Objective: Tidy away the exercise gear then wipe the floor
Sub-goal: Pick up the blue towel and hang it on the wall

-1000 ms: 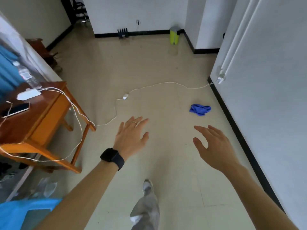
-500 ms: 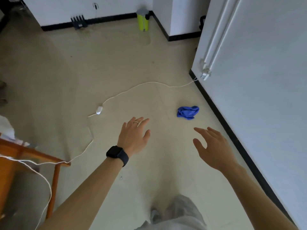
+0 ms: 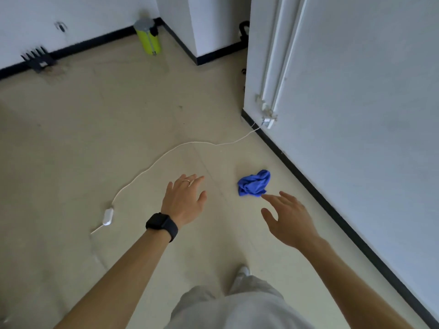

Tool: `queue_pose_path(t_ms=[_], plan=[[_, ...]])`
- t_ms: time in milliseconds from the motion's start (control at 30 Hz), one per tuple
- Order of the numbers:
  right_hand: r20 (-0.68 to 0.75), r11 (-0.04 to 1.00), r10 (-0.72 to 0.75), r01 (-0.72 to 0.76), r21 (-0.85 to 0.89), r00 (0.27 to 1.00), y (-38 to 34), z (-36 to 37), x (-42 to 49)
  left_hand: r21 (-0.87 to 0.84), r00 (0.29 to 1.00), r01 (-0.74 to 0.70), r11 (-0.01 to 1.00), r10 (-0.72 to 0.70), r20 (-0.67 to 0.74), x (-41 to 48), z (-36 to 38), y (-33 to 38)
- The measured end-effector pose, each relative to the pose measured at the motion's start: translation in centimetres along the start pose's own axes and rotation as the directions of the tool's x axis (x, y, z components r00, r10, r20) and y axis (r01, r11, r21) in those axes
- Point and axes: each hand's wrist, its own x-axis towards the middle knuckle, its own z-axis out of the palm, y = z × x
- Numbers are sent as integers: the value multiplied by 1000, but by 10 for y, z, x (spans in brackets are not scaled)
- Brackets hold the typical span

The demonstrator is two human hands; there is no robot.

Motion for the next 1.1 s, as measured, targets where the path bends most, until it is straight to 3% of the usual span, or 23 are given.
queue_pose_path(t_ms=[133,333,633,833,1100], plan=[[45,997,70,-71,20,997,0,1,73,21,998,-58,998,57,12,89,-16,-8],[111,963,253,-261,64,961,3,23,185,88,963,-234,968,218,161,248,-7,-26],[229,754,583,-624,205,780,18,87,325,184,791,-533,826,409,456,466,77,-26],[349,659,617,-706,260,705,68,192,412,189,729,-579,793,401,554,552,196,-34],[441,614,623,-753,235,646,160,418,510,222,676,-610,760,354,646,623,443,-89]])
